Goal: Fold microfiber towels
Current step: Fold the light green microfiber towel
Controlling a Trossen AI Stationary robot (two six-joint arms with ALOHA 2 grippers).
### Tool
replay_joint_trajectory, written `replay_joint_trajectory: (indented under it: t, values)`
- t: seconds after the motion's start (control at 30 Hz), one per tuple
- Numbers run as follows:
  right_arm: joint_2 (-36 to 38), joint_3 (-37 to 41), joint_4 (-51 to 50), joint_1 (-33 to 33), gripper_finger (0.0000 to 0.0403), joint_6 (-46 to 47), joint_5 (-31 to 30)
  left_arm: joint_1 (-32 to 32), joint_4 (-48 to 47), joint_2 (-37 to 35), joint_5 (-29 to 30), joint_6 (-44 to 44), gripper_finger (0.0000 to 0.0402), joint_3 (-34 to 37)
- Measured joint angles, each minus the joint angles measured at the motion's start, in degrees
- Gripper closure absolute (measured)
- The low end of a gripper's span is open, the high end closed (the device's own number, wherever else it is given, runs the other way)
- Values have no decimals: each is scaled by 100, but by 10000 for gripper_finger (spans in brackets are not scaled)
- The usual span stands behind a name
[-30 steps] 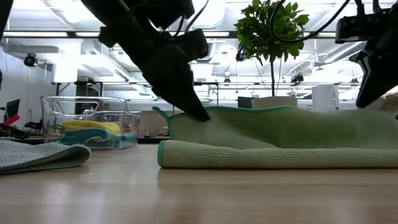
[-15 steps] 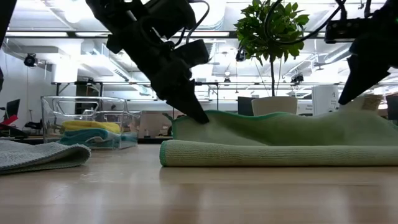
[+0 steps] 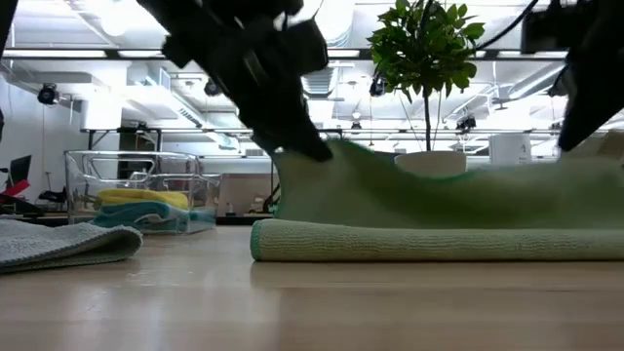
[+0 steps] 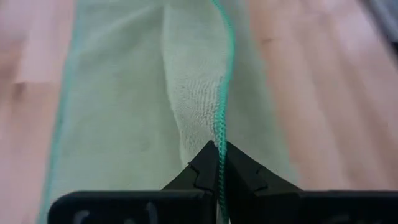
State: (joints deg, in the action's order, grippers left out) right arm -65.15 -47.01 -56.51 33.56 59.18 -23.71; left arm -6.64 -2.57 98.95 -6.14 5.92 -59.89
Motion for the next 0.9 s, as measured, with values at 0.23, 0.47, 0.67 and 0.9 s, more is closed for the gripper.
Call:
replay_joint_trajectory:
  t: [0.23,0.47,0.67,0.9]
  values:
    - [141,-685,154,885,394,11,539,-539,-94,-404,-505,938,402,-1]
    - [130,-1055,920,1721,394,-203,554,-1264,-40,-535,-559,1326,402,-93]
    - [14,-1002,594,1885,394,258,-39,-1430,97,-399,99,1334,402,-101]
    - [-341,-987,-688,1632,394,1100,-244,-1099,-3,-223,695,1282,402,-75]
